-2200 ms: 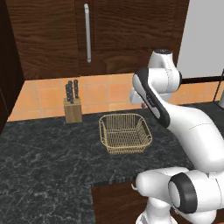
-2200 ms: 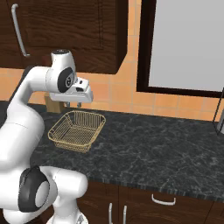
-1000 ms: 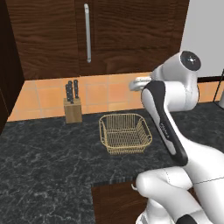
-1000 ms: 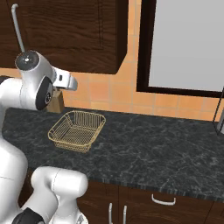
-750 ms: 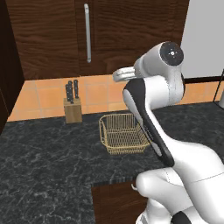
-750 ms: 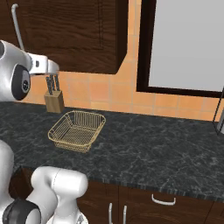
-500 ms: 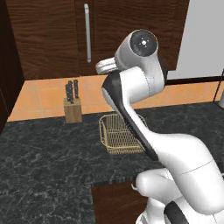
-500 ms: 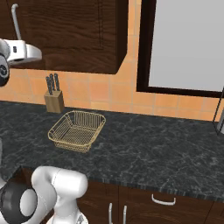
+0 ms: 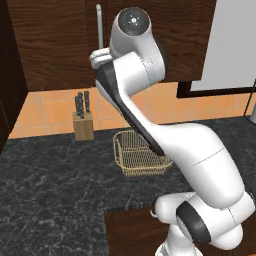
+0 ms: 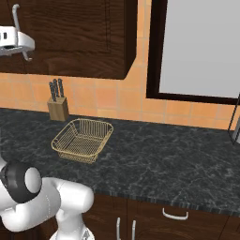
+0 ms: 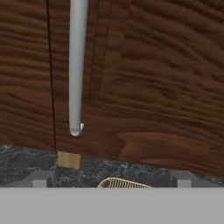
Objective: Open the cabinet, pick up the bread from the cabinet and place it in the basket. Then move the basket to the dining counter.
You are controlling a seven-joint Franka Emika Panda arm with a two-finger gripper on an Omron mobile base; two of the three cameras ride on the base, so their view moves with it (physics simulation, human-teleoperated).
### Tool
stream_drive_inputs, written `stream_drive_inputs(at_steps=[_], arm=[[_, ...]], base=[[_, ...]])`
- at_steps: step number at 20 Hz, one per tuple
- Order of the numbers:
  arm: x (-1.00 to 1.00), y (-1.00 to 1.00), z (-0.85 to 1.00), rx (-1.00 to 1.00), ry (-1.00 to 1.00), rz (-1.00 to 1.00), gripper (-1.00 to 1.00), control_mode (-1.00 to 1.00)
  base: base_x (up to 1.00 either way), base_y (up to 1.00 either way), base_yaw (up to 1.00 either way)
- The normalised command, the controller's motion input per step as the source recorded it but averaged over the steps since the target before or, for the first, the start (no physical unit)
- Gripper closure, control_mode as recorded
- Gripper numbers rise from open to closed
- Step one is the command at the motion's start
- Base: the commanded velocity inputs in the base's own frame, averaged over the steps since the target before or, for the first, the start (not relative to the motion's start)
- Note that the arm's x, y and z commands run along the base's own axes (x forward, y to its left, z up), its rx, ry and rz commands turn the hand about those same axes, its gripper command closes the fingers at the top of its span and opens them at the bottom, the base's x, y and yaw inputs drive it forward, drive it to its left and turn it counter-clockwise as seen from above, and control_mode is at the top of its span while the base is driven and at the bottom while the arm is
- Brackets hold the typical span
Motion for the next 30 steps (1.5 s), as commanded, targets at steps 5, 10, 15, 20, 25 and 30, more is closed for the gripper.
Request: stream_drive_inputs(at_steps=[5,10,15,20,25,30], arm=[[0.71,0.67,0.00,0.00,0.00,0.01,-1.00,-1.00],[0.67,0.20,0.00,0.00,0.00,0.02,-1.00,-1.00],[0.62,0.10,0.00,0.00,-0.01,0.01,-1.00,-1.00],[0.37,0.00,-0.11,-0.01,-0.07,0.00,-1.00,-1.00],[0.32,-0.20,-0.32,0.00,-0.20,0.00,-1.00,-1.00],[0.34,-0.15,-0.08,0.00,-0.17,0.00,-1.00,-1.00]], base=[[0.00,0.00,0.00],[0.00,0.00,0.00],[0.00,0.00,0.00],[0.00,0.00,0.00],[0.00,0.00,0.00],[0.00,0.00,0.00]])
